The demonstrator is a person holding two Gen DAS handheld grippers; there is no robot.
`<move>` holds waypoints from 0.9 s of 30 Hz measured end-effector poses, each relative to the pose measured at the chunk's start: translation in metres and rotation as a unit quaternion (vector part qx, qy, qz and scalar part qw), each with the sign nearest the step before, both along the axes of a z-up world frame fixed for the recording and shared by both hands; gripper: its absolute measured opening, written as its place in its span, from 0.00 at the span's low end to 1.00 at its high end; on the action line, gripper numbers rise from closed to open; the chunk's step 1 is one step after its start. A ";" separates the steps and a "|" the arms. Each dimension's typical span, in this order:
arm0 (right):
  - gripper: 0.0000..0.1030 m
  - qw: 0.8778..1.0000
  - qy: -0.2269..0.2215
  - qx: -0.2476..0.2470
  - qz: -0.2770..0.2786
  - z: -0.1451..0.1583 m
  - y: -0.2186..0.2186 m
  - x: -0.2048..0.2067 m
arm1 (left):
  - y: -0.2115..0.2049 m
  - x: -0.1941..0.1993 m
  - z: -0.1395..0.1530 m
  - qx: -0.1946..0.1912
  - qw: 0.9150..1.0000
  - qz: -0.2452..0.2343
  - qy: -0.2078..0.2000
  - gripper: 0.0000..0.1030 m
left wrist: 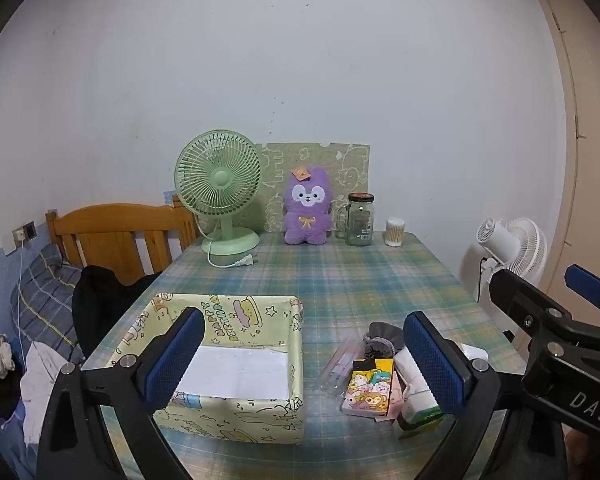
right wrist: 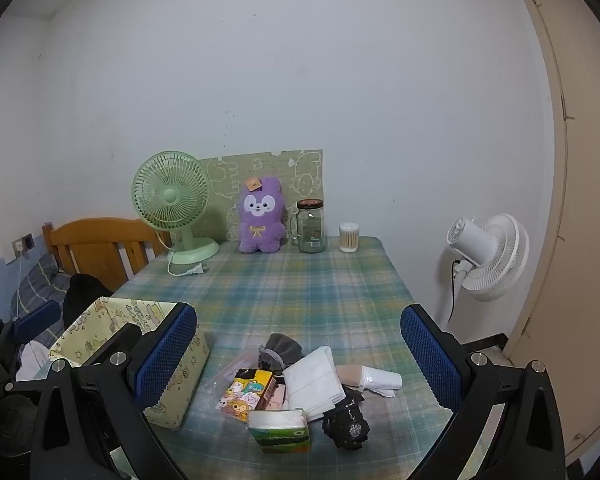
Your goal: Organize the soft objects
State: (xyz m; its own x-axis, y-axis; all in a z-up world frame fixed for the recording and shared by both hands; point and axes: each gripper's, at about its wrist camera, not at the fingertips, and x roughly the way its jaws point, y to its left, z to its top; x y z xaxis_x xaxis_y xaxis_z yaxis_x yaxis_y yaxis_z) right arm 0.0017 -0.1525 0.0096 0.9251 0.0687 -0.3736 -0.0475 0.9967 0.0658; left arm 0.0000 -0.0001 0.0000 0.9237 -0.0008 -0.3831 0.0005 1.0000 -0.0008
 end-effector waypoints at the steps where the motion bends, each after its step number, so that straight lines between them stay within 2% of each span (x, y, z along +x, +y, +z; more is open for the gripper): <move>1: 1.00 1.000 0.000 -0.001 -0.001 0.000 0.001 -0.001 | 0.000 0.000 0.000 0.000 1.000 -0.001 0.000 0.98; 27: 1.00 1.000 -0.007 0.001 -0.003 0.005 -0.004 -0.003 | -0.005 -0.003 0.002 -0.008 1.000 -0.005 -0.009 0.97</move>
State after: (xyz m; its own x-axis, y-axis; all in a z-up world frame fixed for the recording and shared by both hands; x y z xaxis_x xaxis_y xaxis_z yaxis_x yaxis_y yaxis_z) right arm -0.0013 -0.1564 0.0147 0.9303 0.0645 -0.3612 -0.0429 0.9968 0.0676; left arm -0.0027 -0.0054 0.0016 0.9302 -0.0161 -0.3668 0.0107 0.9998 -0.0168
